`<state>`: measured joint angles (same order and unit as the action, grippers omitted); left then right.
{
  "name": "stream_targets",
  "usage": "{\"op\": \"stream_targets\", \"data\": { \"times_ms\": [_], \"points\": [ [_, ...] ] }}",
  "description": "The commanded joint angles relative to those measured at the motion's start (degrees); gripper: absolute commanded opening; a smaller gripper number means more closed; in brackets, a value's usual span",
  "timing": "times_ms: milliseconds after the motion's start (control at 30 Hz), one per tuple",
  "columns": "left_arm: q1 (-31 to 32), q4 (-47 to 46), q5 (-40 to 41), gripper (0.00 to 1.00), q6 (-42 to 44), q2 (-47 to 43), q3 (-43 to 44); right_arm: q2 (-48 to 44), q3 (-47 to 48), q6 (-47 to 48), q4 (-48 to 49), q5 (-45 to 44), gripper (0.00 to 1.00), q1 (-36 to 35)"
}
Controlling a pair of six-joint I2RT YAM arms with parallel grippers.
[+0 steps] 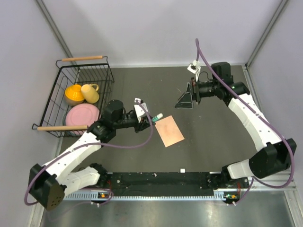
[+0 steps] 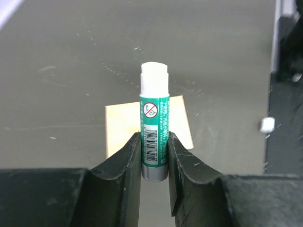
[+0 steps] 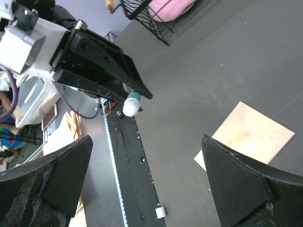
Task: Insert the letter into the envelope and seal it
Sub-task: Seal the envelope at the center of the board, then pick up the solid glue cap from the center of the board.
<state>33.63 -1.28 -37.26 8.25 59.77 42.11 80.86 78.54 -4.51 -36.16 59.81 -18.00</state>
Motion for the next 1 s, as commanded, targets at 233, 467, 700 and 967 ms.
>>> {"op": "stream_targets", "data": {
  "times_ms": [233, 467, 700, 967],
  "points": [
    [10.2, 26.1, 17.0, 0.00, 63.4, -13.0, 3.1, 4.3, 3.5, 4.2, -9.9, 2.2, 0.96, -14.4],
    [15.9, 27.3, 22.1, 0.00, 71.6, -14.4, 2.2, 10.9, 8.0, 6.3, -10.7, 1.8, 0.94, -19.7],
    [15.9, 34.7, 17.7, 0.00, 70.1, -19.7, -1.6, 4.7, -2.1, 26.0, -25.3, -9.8, 0.91, -18.0],
    [15.8, 41.3, 12.9, 0.00, 54.8, -26.3, -3.9, -11.3, -20.8, 42.6, -28.4, -23.3, 0.86, -19.0]
  ]
}}
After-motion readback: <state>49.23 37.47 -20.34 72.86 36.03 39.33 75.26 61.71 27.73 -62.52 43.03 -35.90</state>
